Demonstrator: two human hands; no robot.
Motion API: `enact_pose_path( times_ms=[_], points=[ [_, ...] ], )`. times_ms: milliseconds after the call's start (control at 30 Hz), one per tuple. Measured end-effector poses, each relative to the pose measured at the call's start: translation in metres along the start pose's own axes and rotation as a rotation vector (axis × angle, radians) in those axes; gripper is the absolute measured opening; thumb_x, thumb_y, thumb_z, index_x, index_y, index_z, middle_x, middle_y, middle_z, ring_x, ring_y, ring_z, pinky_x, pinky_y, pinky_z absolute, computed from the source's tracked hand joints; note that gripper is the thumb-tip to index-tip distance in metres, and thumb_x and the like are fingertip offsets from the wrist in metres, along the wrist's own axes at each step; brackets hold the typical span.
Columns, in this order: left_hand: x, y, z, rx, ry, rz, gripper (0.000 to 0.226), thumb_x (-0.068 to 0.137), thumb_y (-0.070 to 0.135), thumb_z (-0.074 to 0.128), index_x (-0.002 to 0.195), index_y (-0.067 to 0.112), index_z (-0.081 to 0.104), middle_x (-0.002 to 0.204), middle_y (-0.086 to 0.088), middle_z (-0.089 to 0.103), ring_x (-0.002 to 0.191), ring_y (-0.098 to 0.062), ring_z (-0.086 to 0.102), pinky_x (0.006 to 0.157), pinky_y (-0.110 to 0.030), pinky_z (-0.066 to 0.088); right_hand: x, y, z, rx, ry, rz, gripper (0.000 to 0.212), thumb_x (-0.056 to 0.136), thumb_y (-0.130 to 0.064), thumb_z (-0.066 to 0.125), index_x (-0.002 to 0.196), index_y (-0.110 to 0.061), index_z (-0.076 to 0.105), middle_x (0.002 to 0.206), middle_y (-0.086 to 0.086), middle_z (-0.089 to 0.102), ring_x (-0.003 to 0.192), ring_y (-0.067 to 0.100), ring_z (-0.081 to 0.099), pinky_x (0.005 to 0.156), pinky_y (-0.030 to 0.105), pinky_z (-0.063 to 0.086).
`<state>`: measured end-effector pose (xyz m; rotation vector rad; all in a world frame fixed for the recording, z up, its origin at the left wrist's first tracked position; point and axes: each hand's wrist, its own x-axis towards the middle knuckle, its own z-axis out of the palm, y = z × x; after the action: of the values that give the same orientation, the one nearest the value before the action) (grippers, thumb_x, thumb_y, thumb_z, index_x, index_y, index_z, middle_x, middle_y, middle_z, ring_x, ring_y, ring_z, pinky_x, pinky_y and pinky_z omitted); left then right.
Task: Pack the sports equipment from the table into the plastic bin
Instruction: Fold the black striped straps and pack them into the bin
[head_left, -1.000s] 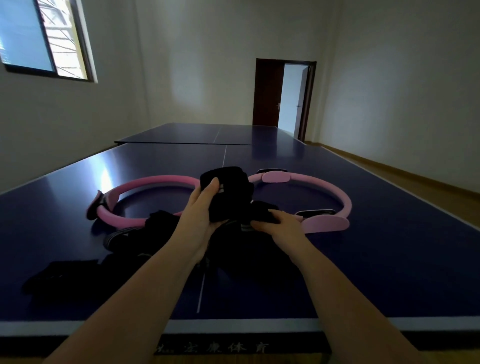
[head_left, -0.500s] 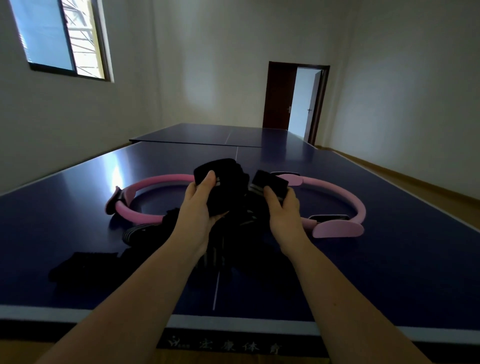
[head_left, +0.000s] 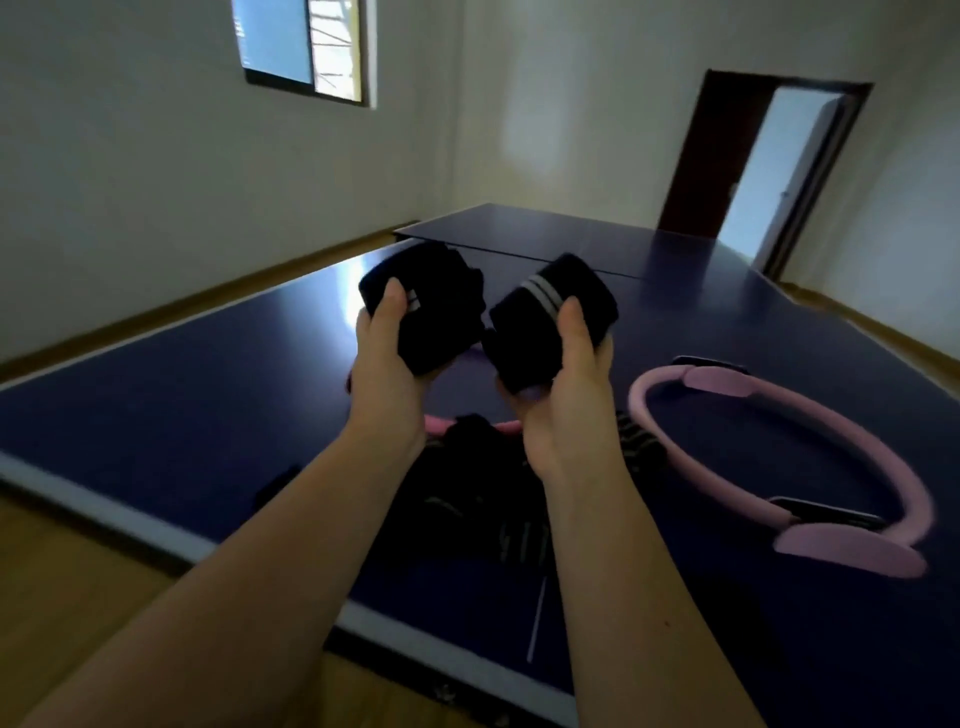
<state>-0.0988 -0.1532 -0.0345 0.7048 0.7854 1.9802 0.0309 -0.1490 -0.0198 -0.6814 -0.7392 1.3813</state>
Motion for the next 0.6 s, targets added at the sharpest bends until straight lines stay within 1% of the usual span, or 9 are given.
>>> enact_pose_path(
  times_ms=[67, 133, 233, 300, 367, 433, 533, 567, 600],
  points=[
    [-0.02, 0.025, -0.042, 0.055, 0.021, 0.093, 0.058, 0.094, 0.047, 0.058, 0.141, 0.014, 0.05, 0.131, -0.013, 0.064, 0.117, -0.027, 0.065, 0.094, -0.047, 0.056, -0.028, 0.03, 0.025, -0.069, -0.095, -0.056, 0.036, 0.093, -0.033, 0.066, 0.125, -0.037, 0.049, 0.12, -0.001, 0.066, 0.109, 0.019, 0.065, 0.094, 0.041, 0.054],
    [-0.044, 0.05, -0.09, 0.117, 0.107, 0.154, 0.051, 0.101, 0.044, 0.049, 0.144, 0.018, 0.045, 0.131, -0.007, 0.064, 0.116, -0.022, 0.065, 0.09, -0.041, 0.058, -0.063, 0.063, 0.048, -0.14, -0.205, -0.116, 0.028, 0.093, -0.029, 0.067, 0.116, -0.035, 0.052, 0.112, -0.004, 0.068, 0.107, 0.016, 0.066, 0.097, 0.039, 0.054],
    [-0.108, 0.106, -0.192, 0.25, 0.304, 0.26, 0.053, 0.098, 0.05, 0.052, 0.144, 0.024, 0.044, 0.132, -0.001, 0.064, 0.114, -0.018, 0.066, 0.088, -0.039, 0.059, -0.144, 0.132, 0.084, -0.241, -0.444, -0.094, 0.018, 0.094, -0.026, 0.067, 0.104, -0.033, 0.054, 0.108, 0.0, 0.068, 0.103, 0.017, 0.066, 0.093, 0.038, 0.054],
    [-0.148, 0.138, -0.251, 0.35, 0.425, 0.283, 0.055, 0.096, 0.053, 0.055, 0.143, 0.026, 0.044, 0.13, 0.001, 0.064, 0.111, -0.017, 0.068, 0.088, -0.038, 0.058, -0.188, 0.179, 0.098, -0.31, -0.578, -0.063, 0.021, 0.092, -0.026, 0.069, 0.109, -0.028, 0.057, 0.111, 0.002, 0.068, 0.102, 0.015, 0.067, 0.09, 0.034, 0.056],
    [-0.185, 0.157, -0.299, 0.405, 0.56, 0.289, 0.06, 0.094, 0.051, 0.058, 0.145, 0.024, 0.042, 0.13, 0.001, 0.062, 0.112, -0.018, 0.066, 0.09, -0.038, 0.057, -0.227, 0.225, 0.105, -0.357, -0.687, 0.063, 0.038, 0.09, -0.031, 0.072, 0.124, -0.023, 0.056, 0.118, 0.002, 0.066, 0.106, 0.013, 0.066, 0.091, 0.03, 0.056],
    [-0.219, 0.165, -0.342, 0.451, 0.683, 0.299, 0.058, 0.095, 0.047, 0.061, 0.143, 0.022, 0.043, 0.128, 0.001, 0.063, 0.113, -0.018, 0.066, 0.095, -0.039, 0.055, -0.263, 0.267, 0.107, -0.398, -0.744, 0.195, 0.053, 0.088, -0.035, 0.073, 0.135, -0.022, 0.051, 0.124, 0.0, 0.064, 0.11, 0.014, 0.064, 0.095, 0.036, 0.056],
    [-0.258, 0.158, -0.408, 0.465, 0.858, 0.29, 0.051, 0.096, 0.043, 0.061, 0.139, 0.02, 0.049, 0.125, 0.0, 0.064, 0.112, -0.018, 0.065, 0.1, -0.039, 0.053, -0.307, 0.334, 0.11, -0.475, -0.803, 0.393, 0.061, 0.086, -0.037, 0.075, 0.139, -0.026, 0.047, 0.126, -0.001, 0.061, 0.112, 0.019, 0.063, 0.095, 0.045, 0.055],
    [-0.263, 0.152, -0.419, 0.452, 0.881, 0.287, 0.05, 0.096, 0.04, 0.061, 0.139, 0.018, 0.05, 0.125, -0.002, 0.064, 0.112, -0.019, 0.065, 0.097, -0.035, 0.054, -0.311, 0.345, 0.108, -0.496, -0.808, 0.414, 0.062, 0.085, -0.038, 0.076, 0.139, -0.028, 0.046, 0.127, -0.001, 0.06, 0.113, 0.021, 0.062, 0.095, 0.047, 0.055],
    [-0.271, 0.145, -0.438, 0.455, 0.914, 0.272, 0.047, 0.097, 0.036, 0.061, 0.138, 0.016, 0.05, 0.125, -0.004, 0.064, 0.11, -0.018, 0.065, 0.09, -0.028, 0.056, -0.319, 0.364, 0.108, -0.529, -0.82, 0.451, 0.063, 0.085, -0.039, 0.076, 0.14, -0.029, 0.045, 0.127, -0.001, 0.059, 0.114, 0.022, 0.061, 0.096, 0.047, 0.055]
  ],
)
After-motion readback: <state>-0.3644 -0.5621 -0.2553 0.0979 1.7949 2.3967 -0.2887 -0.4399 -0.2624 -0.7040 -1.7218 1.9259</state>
